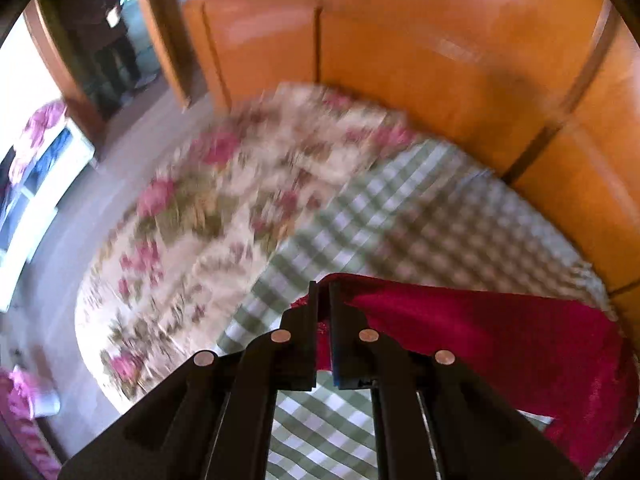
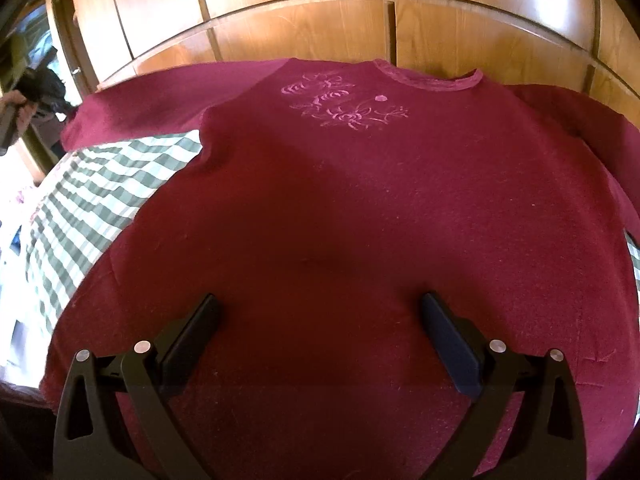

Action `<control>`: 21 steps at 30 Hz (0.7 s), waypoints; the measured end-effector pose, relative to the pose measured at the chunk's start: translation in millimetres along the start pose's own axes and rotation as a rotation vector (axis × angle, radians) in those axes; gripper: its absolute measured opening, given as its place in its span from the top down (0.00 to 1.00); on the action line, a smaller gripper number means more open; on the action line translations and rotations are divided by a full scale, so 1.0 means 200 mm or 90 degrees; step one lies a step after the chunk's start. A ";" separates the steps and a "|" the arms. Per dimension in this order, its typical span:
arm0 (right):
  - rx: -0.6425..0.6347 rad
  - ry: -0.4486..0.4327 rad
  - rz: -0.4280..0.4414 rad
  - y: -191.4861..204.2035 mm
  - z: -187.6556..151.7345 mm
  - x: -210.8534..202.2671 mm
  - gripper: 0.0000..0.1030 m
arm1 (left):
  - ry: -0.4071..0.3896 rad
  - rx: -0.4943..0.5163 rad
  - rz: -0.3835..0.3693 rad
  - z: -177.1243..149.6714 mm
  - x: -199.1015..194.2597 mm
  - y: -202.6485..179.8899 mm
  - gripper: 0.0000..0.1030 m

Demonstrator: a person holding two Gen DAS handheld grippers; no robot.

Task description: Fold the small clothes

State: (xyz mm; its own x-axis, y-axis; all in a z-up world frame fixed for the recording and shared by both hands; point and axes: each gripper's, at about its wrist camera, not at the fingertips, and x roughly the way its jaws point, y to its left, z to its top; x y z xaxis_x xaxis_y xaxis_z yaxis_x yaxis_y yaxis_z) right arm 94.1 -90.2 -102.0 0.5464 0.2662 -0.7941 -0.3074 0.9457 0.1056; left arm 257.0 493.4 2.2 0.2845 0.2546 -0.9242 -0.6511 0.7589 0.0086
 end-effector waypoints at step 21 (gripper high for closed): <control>-0.020 -0.002 -0.030 0.03 0.00 0.01 0.03 | -0.041 -0.082 -0.085 -0.45 0.27 0.12 0.90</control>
State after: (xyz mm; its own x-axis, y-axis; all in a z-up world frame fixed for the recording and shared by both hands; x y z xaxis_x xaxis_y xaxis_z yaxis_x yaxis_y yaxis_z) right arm 92.8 -84.8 -103.7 0.5626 0.2225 -0.7962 -0.3063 0.9507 0.0492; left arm 194.2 471.4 -81.2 0.4159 0.1985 -0.8875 -0.6880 0.7068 -0.1644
